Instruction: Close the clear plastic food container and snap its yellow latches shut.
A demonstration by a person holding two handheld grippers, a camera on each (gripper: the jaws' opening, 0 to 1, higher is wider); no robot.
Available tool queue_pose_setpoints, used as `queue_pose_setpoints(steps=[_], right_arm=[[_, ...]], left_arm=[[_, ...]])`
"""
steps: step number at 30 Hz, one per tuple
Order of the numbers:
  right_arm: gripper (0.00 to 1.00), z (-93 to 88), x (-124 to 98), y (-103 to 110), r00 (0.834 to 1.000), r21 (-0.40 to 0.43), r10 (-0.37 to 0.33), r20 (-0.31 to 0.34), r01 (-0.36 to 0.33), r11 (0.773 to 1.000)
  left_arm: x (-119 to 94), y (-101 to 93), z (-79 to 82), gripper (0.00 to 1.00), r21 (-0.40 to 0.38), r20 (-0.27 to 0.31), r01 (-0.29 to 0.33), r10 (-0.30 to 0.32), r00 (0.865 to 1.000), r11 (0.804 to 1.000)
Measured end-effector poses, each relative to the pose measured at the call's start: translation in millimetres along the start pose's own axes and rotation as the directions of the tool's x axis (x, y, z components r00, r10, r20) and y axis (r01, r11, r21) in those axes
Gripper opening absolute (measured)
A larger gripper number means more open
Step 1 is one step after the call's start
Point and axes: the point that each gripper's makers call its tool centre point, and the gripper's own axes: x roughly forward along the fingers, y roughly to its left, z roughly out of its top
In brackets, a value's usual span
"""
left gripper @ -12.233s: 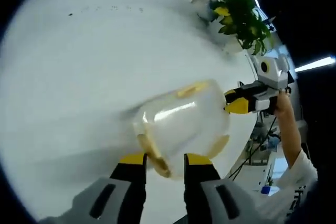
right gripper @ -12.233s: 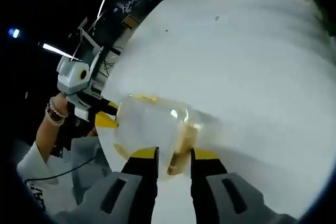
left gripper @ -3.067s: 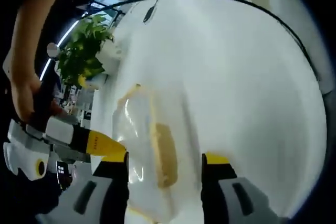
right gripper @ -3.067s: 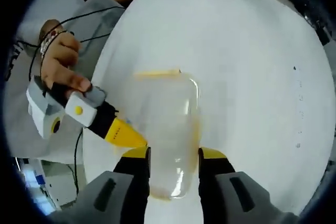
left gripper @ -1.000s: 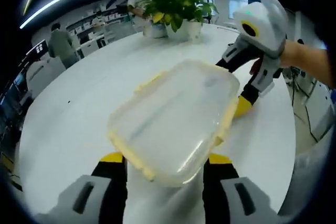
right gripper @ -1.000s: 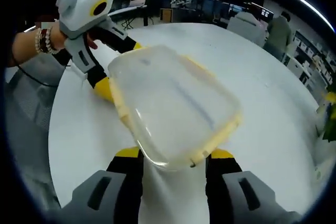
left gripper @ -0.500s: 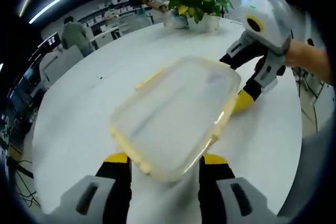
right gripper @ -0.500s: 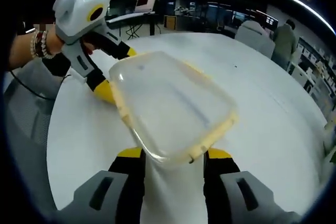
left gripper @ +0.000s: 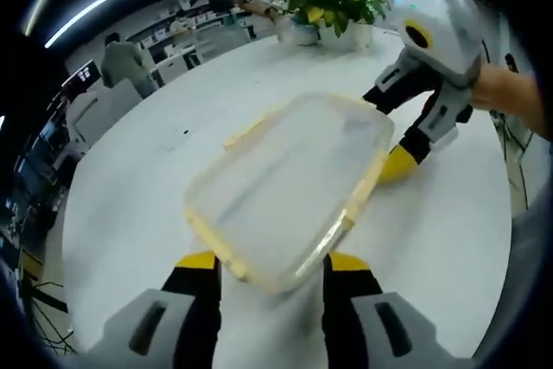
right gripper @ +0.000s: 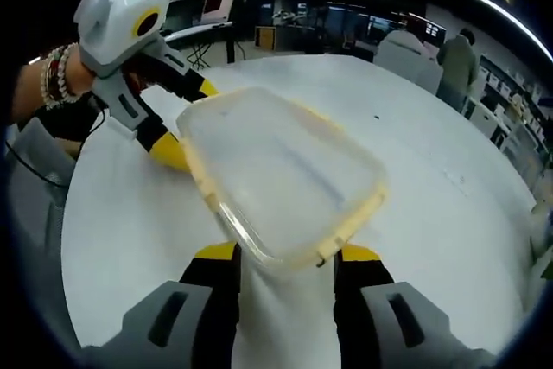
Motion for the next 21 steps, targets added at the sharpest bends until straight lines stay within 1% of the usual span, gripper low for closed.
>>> queue_pose_setpoints(steps=[3,5,9,14,20,21], right_arm=[[0.4,5.9,8.1,-7.6,1.0,0.001,-0.006,0.006,0.006,1.0],[0.4,9.5,13.7,-12.4,1.0,-0.017,-0.017,-0.003,0.017,1.0],[0.39,14.6,20.0,-21.4,1.0,-0.017,-0.02,-0.004,0.02,1.0],[0.4,16.6,25.4,-25.9,1.0,-0.01,-0.027,0.0,0.027,1.0],[0.41,16.4,27.2,-26.6,1.0,-0.014,-0.027,-0.003,0.027,1.0],[0.41,15.7,27.1,-26.6,1.0,-0.023,-0.026,-0.007,0.025,0.999]], left_arm=[[7.8,11.9,4.8,0.4,0.007,0.007,0.001,-0.001,1.0,1.0],[12.7,19.2,7.2,0.4,0.013,0.004,-0.003,0.003,1.0,1.0],[19.1,28.9,10.9,0.41,0.02,0.003,-0.007,0.007,1.0,1.0],[23.7,34.1,12.9,0.41,0.022,0.01,-0.01,0.01,1.0,1.0],[25.2,33.6,11.8,0.41,0.02,0.015,-0.004,0.003,1.0,1.0],[24.9,33.5,10.7,0.4,0.028,0.01,-0.002,0.002,1.0,1.0]])
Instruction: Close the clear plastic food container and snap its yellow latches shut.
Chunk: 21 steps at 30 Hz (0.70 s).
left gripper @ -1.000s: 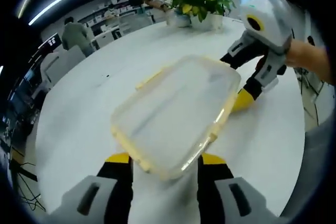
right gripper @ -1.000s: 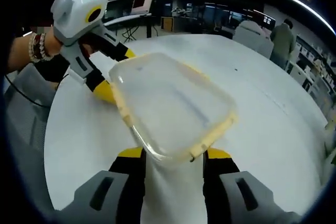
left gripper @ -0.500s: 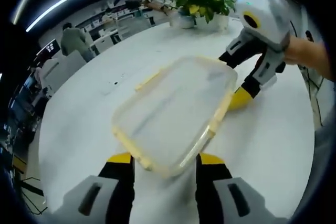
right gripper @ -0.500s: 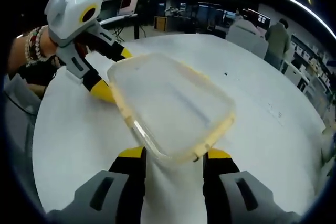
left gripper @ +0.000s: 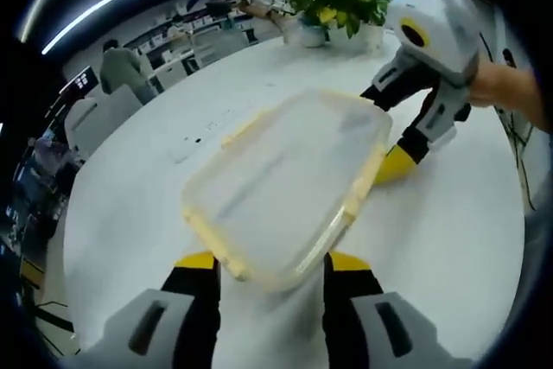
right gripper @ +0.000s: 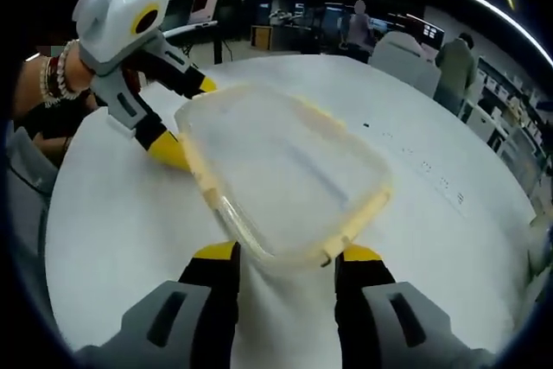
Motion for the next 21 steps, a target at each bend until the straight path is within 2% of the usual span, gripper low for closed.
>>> queue_pose_setpoints(steps=[2,4,6,7,9,10,13,14,16,17,18,20,21], right_arm=[[0.38,-4.1,-1.6,0.2,1.0,-0.037,0.0,-0.03,-0.001,0.999],[0.38,-3.3,-4.0,1.2,1.0,-0.035,0.006,-0.026,-0.007,0.999],[0.42,0.5,-8.1,3.9,1.0,-0.01,0.017,0.005,-0.017,1.0],[0.44,-0.8,-10.3,5.6,1.0,-0.005,0.025,0.002,-0.025,1.0],[0.48,-2.3,-13.2,7.4,1.0,-0.005,0.022,-0.004,-0.022,1.0],[0.53,-2.7,-16.2,7.9,1.0,-0.008,0.014,-0.003,-0.014,1.0],[0.64,-1.8,-22.8,14.3,0.999,0.037,0.031,0.019,-0.031,0.999],[0.65,-4.1,-25.0,20.6,0.998,0.065,0.055,0.013,-0.056,0.996],[0.67,-8.0,-29.2,23.7,0.999,0.071,0.052,0.001,-0.051,0.996],[0.73,-8.4,-32.1,23.6,0.999,0.067,0.034,0.005,-0.034,0.997],[0.8,-4.8,-36.4,22.6,0.999,0.068,0.004,0.036,-0.006,0.998],[0.97,1.9,-43.8,30.7,0.996,0.111,0.014,0.085,-0.024,0.994],[0.99,3.6,-46.8,33.3,0.995,0.13,0.016,0.098,-0.029,0.991]], left_arm=[[-1.4,-2.1,-3.8,0.36,0.017,-0.014,0.006,-0.006,1.0,1.0],[-4.5,-3.5,-4.1,0.36,0.027,-0.007,0.013,-0.013,1.0,1.0],[-9.1,-11.1,-0.2,0.42,-0.013,0.019,0.057,-0.056,0.998,0.998],[-11.9,-12.0,4.1,0.46,-0.05,0.048,0.062,-0.059,0.997,0.997],[-17.2,-10.7,5.1,0.54,-0.046,0.053,0.053,-0.05,0.997,0.998],[-21.4,-9.6,7.1,0.58,-0.046,0.066,0.04,-0.037,0.997,0.998],[-31.2,-15.1,12.5,0.74,-0.058,0.11,0.06,-0.053,0.993,0.997],[-36.7,-16.3,16.0,0.73,-0.066,0.139,0.06,-0.051,0.989,0.996],[-47.3,-16.3,22.9,0.71,-0.11,0.195,0.051,-0.029,0.98,0.993],[-51.6,-18.8,24.6,0.77,-0.13,0.211,0.064,-0.035,0.977,0.989],[-58.2,-23.2,27.3,0.83,-0.16,0.239,0.086,-0.046,0.97,0.983],[-69.5,-27.7,31.9,0.95,-0.183,0.288,0.113,-0.056,0.956,0.977],[-74.1,-29.7,31.8,0.96,-0.2,0.298,0.127,-0.063,0.952,0.972]])
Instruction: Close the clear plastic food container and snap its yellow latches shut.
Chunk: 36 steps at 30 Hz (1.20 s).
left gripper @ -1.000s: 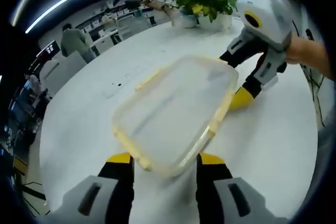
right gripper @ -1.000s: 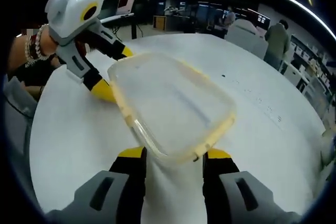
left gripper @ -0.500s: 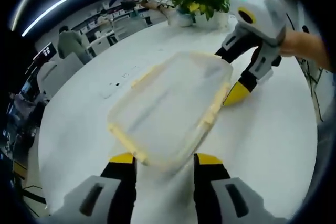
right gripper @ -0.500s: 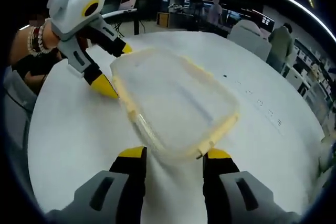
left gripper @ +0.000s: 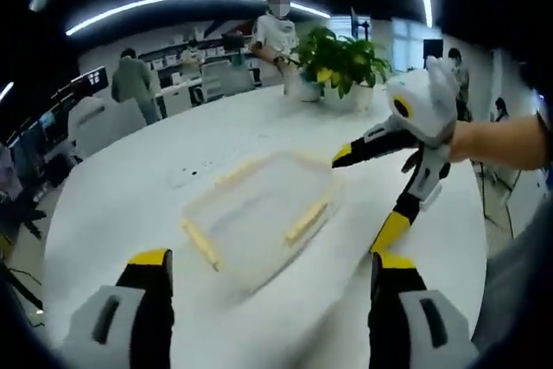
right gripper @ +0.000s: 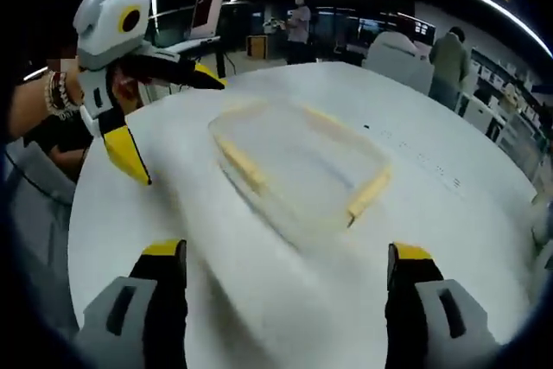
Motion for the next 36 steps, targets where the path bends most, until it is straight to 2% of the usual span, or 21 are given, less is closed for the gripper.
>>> queue_pose_setpoints(steps=[1,2,3,6,8,10,15,18,21,24,25,29,30,34,36], right_arm=[[0.98,-2.7,-5.7,2.1,1.0,0.011,0.01,-0.012,-0.01,1.0],[1.0,1.7,-9.5,2.4,1.0,0.026,0.003,0.023,-0.003,1.0],[0.99,1.2,-14.4,4.9,1.0,0.029,0.001,0.028,-0.002,1.0],[1.0,4.3,-29.0,13.3,0.998,0.037,-0.003,0.067,0.001,0.999],[1.0,5.9,-40.0,22.9,0.996,0.039,0.006,0.085,-0.009,0.999],[1.0,7.7,-50.4,35.5,0.994,0.017,0.02,0.108,-0.022,1.0],[1.0,4.1,-75.1,56.4,0.993,0.006,0.0,0.12,-0.001,1.0],[0.99,6.2,-91.0,68.6,0.985,0.03,-0.019,0.173,0.014,0.999],[0.96,-5.8,-105.1,78.1,0.986,0.062,-0.038,0.159,0.029,0.998],[0.94,-14.0,-122.1,86.4,0.98,0.095,-0.077,0.184,0.06,0.994],[0.95,-18.1,-129.5,87.6,0.975,0.12,-0.112,0.192,0.09,0.989],[0.96,-33.4,-154.3,97.9,0.966,0.159,-0.173,0.194,0.143,0.977],[0.96,-35.4,-159.5,99.0,0.962,0.164,-0.191,0.195,0.16,0.973],[0.96,-39.2,-179.7,108.6,0.946,0.182,-0.238,0.218,0.201,0.963],[0.95,-41.1,-188.0,115.2,0.938,0.194,-0.256,0.233,0.213,0.958]], left_arm=[[-4.8,-1.2,0.8,0.97,-0.03,0.009,0.001,0.0,1.0,1.0],[-9.4,-1.2,1.5,0.97,-0.051,0.014,-0.004,0.004,1.0,0.999],[-14.6,-1.5,1.9,0.98,-0.063,0.019,-0.007,0.008,1.0,0.998],[-38.3,0.2,9.9,0.99,-0.069,0.081,-0.051,0.056,0.995,0.996],[-53.3,-4.8,8.4,0.99,-0.075,0.082,-0.052,0.058,0.995,0.996],[-69.0,-11.9,12.6,0.99,-0.093,0.134,-0.045,0.058,0.989,0.995],[-106.9,-24.1,6.1,0.99,-0.117,0.159,-0.066,0.085,0.984,0.991],[-131.3,-29.1,-2.0,0.99,-0.161,0.165,-0.083,0.11,0.98,0.983],[-158.6,-35.1,-9.7,0.99,-0.164,0.171,-0.102,0.13,0.977,0.981],[-188.3,-36.7,-12.8,0.99,-0.147,0.21,-0.147,0.176,0.962,0.978],[-199.2,-37.6,-17.0,0.99,-0.151,0.217,-0.148,0.179,0.96,0.977],[-231.0,-36.2,-32.7,0.99,-0.191,0.225,-0.164,0.206,0.952,0.968],[-241.4,-34.1,-34.5,0.99,-0.201,0.253,-0.184,0.232,0.939,0.962],[-265.2,-31.7,-45.0,0.99,-0.252,0.309,-0.215,0.289,0.906,0.943],[-273.4,-33.3,-55.5,0.99,-0.269,0.298,-0.218,0.296,0.907,0.938]])
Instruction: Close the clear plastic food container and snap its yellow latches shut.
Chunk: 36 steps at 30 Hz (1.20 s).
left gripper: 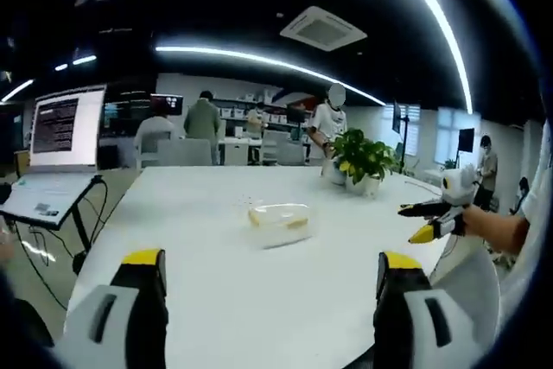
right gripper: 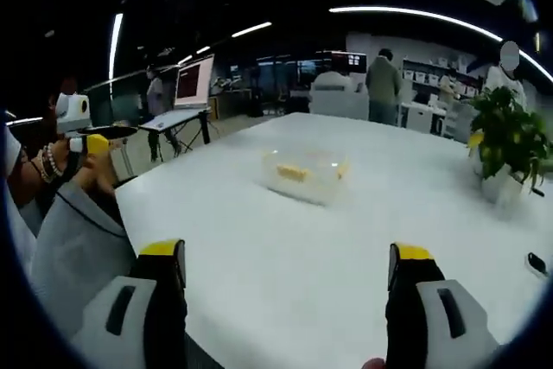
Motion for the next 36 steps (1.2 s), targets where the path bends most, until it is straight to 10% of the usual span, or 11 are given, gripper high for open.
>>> queue_pose_setpoints(steps=[15,21,36], right_arm=[[0.89,-43.6,-33.2,29.7,0.998,0.045,-0.055,-0.016,0.056,0.997],[0.85,-36.5,-37.0,37.6,0.997,0.176,-0.051,0.052,0.041,0.983],[0.76,-41.7,-23.8,41.3,0.998,0.099,-0.057,0.025,0.055,0.994]], left_arm=[[-25.0,-3.3,-45.3,0.99,-0.051,0.012,-0.074,0.075,0.997,0.996],[-21.6,-11.9,-54.5,0.99,-0.1,0.018,-0.079,0.081,0.997,0.992],[-12.6,-6.3,-57.8,0.99,-0.013,0.019,-0.132,0.132,0.991,0.991]])
